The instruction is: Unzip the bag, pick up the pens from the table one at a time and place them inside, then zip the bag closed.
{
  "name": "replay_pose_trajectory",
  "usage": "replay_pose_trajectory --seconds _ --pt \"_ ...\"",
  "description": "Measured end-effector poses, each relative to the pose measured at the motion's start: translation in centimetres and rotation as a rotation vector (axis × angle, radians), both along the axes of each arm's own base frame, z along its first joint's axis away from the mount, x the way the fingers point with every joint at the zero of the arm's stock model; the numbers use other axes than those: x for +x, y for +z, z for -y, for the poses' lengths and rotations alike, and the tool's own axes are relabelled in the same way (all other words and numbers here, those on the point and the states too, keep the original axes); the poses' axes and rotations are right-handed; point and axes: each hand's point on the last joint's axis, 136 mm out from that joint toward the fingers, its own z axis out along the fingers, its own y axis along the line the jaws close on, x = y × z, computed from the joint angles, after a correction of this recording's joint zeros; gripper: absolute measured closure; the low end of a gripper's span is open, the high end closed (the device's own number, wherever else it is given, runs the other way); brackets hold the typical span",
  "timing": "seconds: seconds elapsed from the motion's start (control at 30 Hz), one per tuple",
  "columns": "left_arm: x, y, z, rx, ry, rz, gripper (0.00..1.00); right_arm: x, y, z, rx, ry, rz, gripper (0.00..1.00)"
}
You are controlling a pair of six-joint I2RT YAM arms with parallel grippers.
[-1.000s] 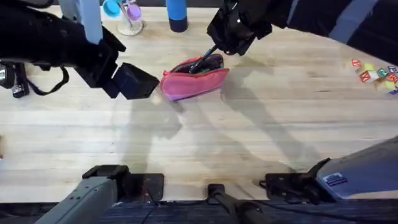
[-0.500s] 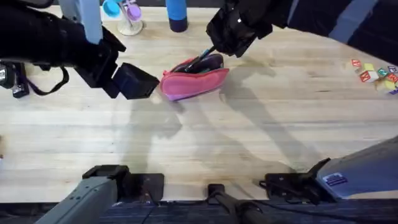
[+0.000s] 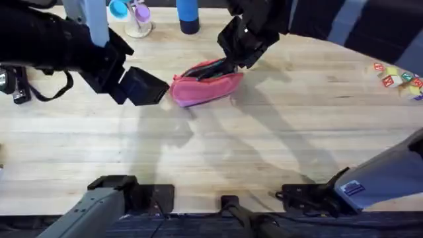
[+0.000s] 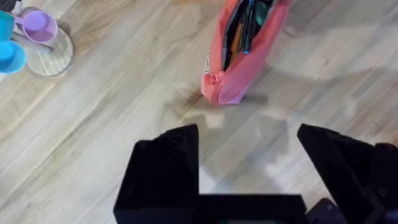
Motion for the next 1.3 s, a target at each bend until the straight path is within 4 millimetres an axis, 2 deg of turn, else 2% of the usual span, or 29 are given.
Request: replay_pose_trajectory --seconds 0.27,0.47,0.8,1.13,1.3 --pt "0.0 0.0 0.0 0.000 0.000 0.000 0.007 -0.5 -1.1 -0.1 0.074 -0.151 -0.056 0.970" --pt "0.0 0.0 0.0 0.000 0.000 0.000 0.008 -0.6 -2.1 -0.3 0.095 -0.195 -0.087 0.970" --pt "0.1 0.0 0.0 0.000 0.000 0.003 0.007 -1.1 -2.3 -1.3 0.111 -0.189 -0.098 0.970" --pt "0.1 0.0 0.0 0.000 0.000 0.003 0.007 -1.6 -5.5 -4.0 0.113 -0.136 -0.146 0.970" --pt "0.1 0.0 0.0 0.000 0.000 0.003 0.007 -1.7 -5.4 -4.4 0.120 -0.128 -0.144 0.969"
